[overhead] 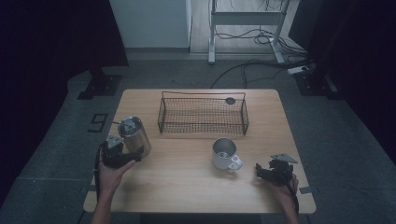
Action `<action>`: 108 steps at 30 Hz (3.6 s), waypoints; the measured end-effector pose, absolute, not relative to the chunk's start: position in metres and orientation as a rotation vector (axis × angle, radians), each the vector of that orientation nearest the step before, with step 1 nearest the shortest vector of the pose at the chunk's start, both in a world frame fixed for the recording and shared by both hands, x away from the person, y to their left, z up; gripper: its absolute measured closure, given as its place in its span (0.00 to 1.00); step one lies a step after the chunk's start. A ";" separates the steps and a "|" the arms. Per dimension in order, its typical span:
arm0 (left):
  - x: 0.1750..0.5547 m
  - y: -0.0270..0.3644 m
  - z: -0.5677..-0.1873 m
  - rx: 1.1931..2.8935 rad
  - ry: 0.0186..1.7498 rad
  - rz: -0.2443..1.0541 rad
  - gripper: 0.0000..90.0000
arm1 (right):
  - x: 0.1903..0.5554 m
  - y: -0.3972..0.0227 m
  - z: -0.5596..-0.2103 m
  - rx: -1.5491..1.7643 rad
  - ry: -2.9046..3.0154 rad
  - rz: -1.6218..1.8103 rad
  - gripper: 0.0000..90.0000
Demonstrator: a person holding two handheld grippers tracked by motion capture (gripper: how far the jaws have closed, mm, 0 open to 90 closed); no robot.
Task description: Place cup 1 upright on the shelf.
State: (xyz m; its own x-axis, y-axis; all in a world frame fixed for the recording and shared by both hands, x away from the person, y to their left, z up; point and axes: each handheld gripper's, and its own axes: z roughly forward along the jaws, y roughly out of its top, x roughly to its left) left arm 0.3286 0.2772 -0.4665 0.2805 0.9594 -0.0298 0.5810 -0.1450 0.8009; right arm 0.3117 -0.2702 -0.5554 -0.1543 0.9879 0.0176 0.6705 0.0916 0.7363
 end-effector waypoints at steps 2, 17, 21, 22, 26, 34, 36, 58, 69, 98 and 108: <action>0.331 0.279 -0.467 1.825 1.395 0.658 0.07 | 0.312 -0.270 -0.555 1.624 1.882 0.844 0.13; 0.343 0.284 -0.472 1.806 1.411 0.678 0.05 | 0.312 -0.270 -0.555 1.626 1.881 0.844 0.13; 0.346 0.283 -0.472 1.804 1.410 0.682 0.05 | 0.312 -0.270 -0.555 1.626 1.881 0.844 0.13; 0.348 0.283 -0.472 1.802 1.409 0.691 0.05 | 0.312 -0.270 -0.555 1.625 1.881 0.844 0.13; 0.350 0.281 -0.471 1.796 1.409 0.701 0.05 | 0.312 -0.270 -0.555 1.626 1.881 0.844 0.13; 0.359 0.277 -0.470 1.806 1.415 0.709 0.05 | 0.312 -0.270 -0.555 1.625 1.881 0.843 0.13; 0.361 0.275 -0.471 1.813 1.423 0.714 0.05 | 0.312 -0.270 -0.555 1.625 1.881 0.844 0.13; 0.379 0.271 -0.479 1.799 1.425 0.735 0.03 | 0.312 -0.271 -0.555 1.625 1.881 0.843 0.13; 0.380 0.271 -0.481 1.791 1.417 0.736 0.04 | 0.312 -0.271 -0.555 1.625 1.881 0.843 0.13; 0.377 0.271 -0.474 1.759 1.421 0.744 0.04 | 0.312 -0.271 -0.555 1.625 1.878 0.841 0.14; 0.374 0.266 -0.455 1.745 1.378 0.748 0.04 | 0.312 -0.271 -0.555 1.625 1.878 0.841 0.14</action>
State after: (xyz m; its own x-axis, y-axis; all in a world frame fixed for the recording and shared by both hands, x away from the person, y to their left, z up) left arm 0.3743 0.2663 -0.4546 0.2402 0.9706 -0.0165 0.5148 -0.1130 0.8498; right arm 0.3120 -0.2706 -0.5553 -0.1502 0.9885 0.0157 0.6698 0.0901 0.7370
